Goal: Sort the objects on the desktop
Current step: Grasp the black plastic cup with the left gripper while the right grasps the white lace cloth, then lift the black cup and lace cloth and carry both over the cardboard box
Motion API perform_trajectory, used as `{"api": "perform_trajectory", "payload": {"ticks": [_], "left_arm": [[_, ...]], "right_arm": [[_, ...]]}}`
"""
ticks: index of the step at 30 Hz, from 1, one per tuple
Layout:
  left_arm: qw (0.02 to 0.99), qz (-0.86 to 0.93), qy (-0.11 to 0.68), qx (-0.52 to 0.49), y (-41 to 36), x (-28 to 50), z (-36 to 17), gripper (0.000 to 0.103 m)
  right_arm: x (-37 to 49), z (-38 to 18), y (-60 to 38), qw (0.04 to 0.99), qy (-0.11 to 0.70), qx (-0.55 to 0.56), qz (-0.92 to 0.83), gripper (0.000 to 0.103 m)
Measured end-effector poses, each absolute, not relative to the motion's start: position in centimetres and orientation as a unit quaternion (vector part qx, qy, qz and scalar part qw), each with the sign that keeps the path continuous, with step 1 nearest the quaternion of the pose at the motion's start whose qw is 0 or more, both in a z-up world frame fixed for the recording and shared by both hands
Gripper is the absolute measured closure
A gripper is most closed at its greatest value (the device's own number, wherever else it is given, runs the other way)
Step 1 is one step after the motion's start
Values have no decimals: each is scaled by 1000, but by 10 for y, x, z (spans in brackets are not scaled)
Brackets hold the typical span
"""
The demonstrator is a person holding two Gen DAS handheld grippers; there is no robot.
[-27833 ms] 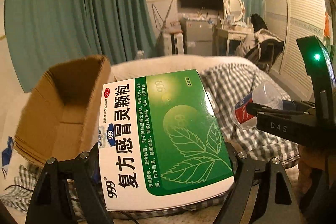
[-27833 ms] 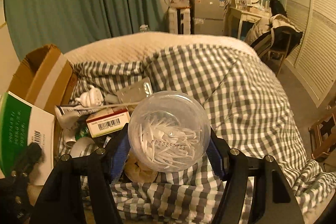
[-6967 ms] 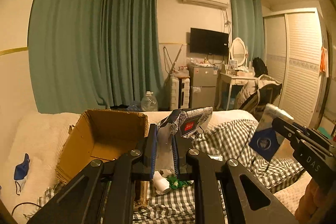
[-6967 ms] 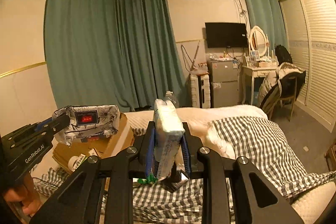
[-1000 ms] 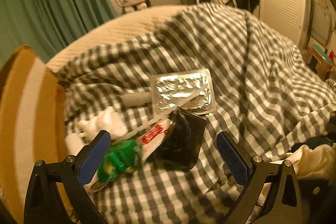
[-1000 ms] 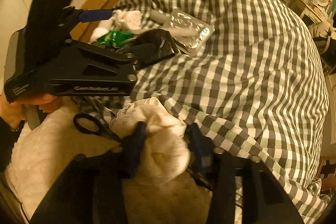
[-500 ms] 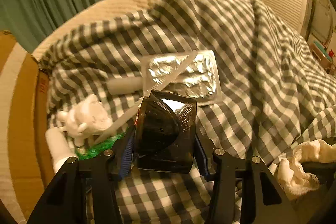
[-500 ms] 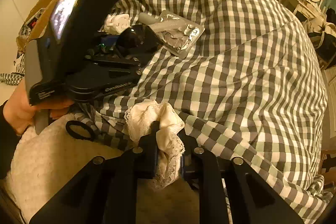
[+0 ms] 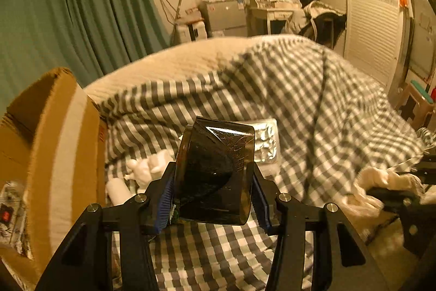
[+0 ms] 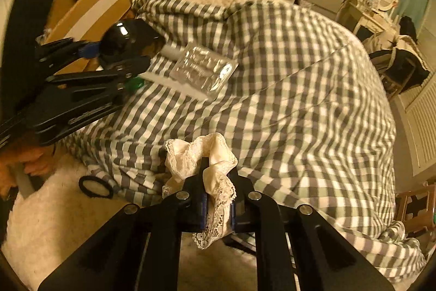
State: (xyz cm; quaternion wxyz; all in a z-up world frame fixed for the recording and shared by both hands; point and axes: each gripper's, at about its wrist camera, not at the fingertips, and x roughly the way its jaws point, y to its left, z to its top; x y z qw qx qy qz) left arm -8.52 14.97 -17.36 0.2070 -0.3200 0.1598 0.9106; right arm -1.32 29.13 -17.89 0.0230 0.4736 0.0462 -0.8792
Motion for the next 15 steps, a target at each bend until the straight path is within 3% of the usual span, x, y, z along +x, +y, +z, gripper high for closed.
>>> {"api": "perform_trajectory", "payload": {"ticks": [15], "left_arm": [[197,945,106,-238,105,-28,-79,52]], "right_arm": [[22,-90,297,-38,-6,333,-942,93]]}}
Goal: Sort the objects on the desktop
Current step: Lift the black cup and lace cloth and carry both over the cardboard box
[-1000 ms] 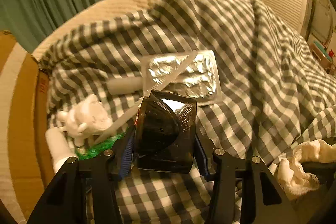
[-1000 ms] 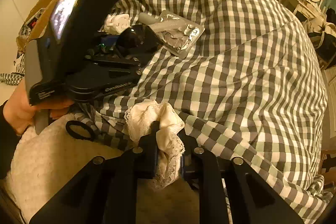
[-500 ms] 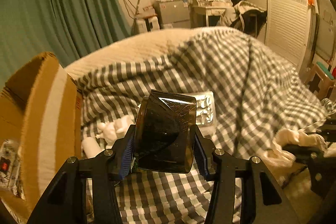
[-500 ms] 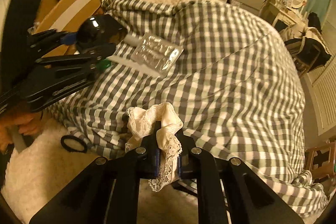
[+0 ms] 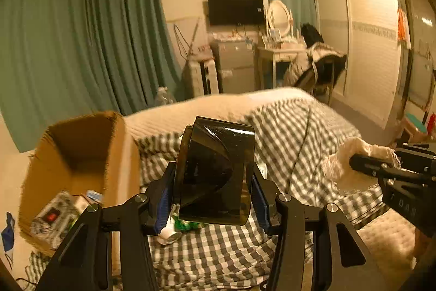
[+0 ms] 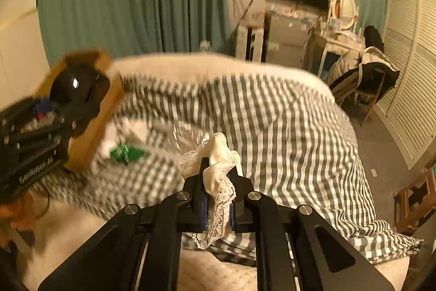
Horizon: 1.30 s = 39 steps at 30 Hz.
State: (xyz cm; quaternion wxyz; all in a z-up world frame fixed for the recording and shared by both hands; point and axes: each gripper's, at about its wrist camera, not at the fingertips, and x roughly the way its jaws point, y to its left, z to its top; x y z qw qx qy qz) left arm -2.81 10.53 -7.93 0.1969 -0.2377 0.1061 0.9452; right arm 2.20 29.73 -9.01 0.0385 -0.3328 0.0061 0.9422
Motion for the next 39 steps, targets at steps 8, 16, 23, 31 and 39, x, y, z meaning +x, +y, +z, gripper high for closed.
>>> {"api": "perform_trajectory", "payload": {"ticks": [8,16,23,31,39], "left_arm": [[179,962,73,-190,67,3,-39,52],[161,974,54,-149,33,26,-6,52],[148,980,45,-128,9,31,12,52],[129,984,45,-115,-18,28,24,52],[107,987,35,-113,-46,8,30,52]], "right_arm": [[52,-42,281,56,26,-237,969,93],[65,-15,250,63,24,-180,981,93],[69,14,224,56,28,-137,989,93],[59,42,192,30,33,-101,994,93],[41,55,155,2,32,-81,996,93]]}}
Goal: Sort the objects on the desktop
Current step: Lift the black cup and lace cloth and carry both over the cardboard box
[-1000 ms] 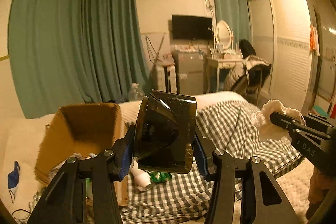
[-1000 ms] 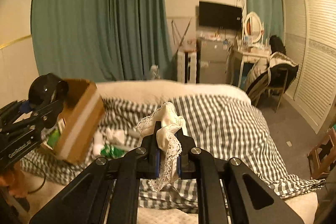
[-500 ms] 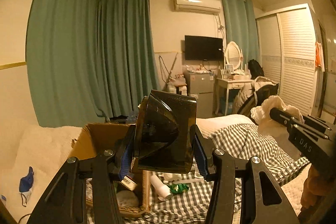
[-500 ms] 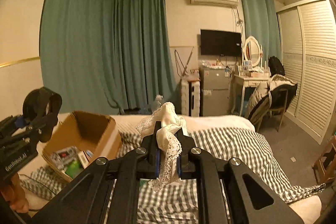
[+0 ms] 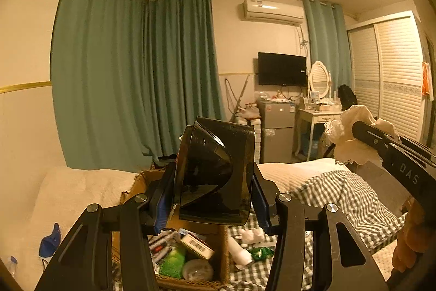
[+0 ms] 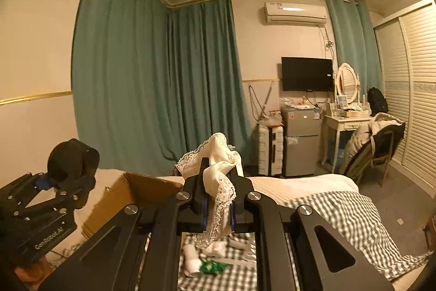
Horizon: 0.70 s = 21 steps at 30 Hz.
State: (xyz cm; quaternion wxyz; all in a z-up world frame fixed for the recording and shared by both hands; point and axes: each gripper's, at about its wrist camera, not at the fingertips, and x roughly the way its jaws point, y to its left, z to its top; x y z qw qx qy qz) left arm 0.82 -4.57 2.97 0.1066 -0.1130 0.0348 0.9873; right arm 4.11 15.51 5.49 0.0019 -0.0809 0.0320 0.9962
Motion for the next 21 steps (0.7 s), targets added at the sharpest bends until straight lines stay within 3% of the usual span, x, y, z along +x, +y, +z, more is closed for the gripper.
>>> {"api": "perform_trajectory", "payload": {"ticks": [21], "left_arm": [[20,988,16,-151,-105,-68,-5,51]], "right_arm": [[-40,32,85,-89,-2,-104,991,93]]}}
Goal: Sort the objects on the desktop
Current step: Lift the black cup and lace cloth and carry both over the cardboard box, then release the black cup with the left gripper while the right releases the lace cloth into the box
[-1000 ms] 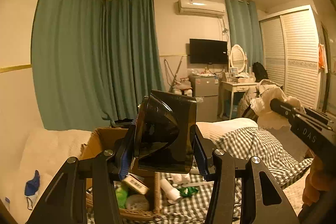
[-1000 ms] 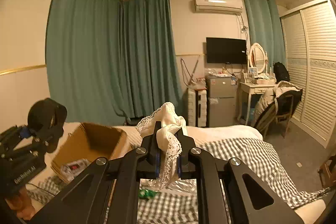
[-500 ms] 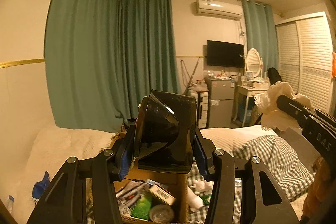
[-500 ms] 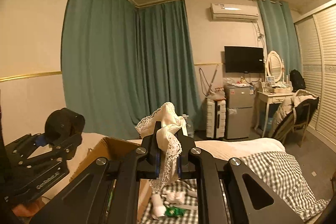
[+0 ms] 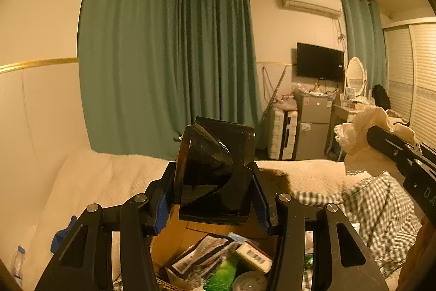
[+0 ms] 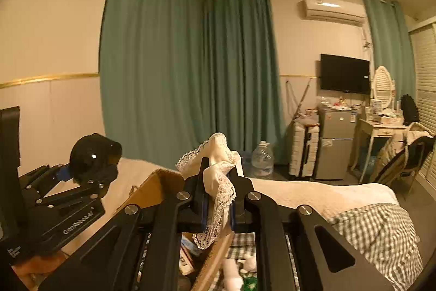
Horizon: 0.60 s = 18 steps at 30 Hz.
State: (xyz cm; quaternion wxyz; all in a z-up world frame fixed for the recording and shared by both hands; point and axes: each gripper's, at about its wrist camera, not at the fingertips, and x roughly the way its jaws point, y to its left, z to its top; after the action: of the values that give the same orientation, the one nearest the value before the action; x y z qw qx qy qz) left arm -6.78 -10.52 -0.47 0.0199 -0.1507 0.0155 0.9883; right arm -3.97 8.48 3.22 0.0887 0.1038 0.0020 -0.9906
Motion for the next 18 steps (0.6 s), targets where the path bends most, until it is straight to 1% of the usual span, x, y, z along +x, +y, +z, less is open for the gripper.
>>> {"api": "perform_trajectory", "payload": {"ticks": [10,18], "left_arm": [[2,982,24,-188,-117,-102,-34,51],[-9,971,40,-236,-116,-130,-73,51]], "right_arm": [[-87,-7,47,138,20,139,-980,93],[-127,-50,42,158,19,191,-969,93]]}}
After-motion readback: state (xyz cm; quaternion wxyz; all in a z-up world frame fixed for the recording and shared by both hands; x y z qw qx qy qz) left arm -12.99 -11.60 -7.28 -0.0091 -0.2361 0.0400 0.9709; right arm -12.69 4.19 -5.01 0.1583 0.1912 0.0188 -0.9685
